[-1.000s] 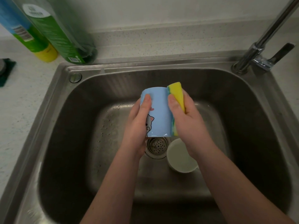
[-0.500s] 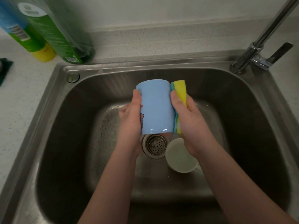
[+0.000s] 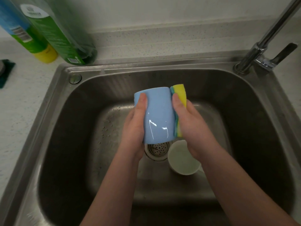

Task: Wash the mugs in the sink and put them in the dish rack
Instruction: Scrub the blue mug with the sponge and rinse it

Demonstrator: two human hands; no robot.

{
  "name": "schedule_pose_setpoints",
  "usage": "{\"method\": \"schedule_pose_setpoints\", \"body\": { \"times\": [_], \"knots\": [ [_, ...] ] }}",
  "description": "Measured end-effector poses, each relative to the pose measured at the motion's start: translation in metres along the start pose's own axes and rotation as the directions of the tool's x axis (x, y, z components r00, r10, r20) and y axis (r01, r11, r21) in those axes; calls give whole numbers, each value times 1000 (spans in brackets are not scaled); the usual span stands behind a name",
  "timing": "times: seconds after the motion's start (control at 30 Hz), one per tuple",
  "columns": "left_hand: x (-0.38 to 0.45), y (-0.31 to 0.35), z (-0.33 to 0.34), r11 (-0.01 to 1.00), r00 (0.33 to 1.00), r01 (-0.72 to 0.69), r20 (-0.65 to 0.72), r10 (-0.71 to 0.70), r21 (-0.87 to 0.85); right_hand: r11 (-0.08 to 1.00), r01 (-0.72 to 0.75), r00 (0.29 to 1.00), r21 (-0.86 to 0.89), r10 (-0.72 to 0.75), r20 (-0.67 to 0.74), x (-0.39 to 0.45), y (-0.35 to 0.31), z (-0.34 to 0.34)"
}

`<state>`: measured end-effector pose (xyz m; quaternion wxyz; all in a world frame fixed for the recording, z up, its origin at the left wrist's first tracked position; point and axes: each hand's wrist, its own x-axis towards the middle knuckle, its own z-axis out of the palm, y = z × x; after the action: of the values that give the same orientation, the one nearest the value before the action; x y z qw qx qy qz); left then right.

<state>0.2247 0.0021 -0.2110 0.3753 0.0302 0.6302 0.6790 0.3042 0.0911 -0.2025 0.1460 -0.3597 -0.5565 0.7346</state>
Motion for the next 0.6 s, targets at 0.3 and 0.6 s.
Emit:
{"method": "schedule_pose_setpoints", "body": {
  "times": [0.3,0.6],
  "knots": [
    [-2,2,1,996,997,35,68,-30,-82,840,355,921,-411,-389,1,1,11,5],
    [-1,4,-2,979,986,71,160,-40,-190,999,-36,999,31,35,31,5,1,-4]
  ]
}}
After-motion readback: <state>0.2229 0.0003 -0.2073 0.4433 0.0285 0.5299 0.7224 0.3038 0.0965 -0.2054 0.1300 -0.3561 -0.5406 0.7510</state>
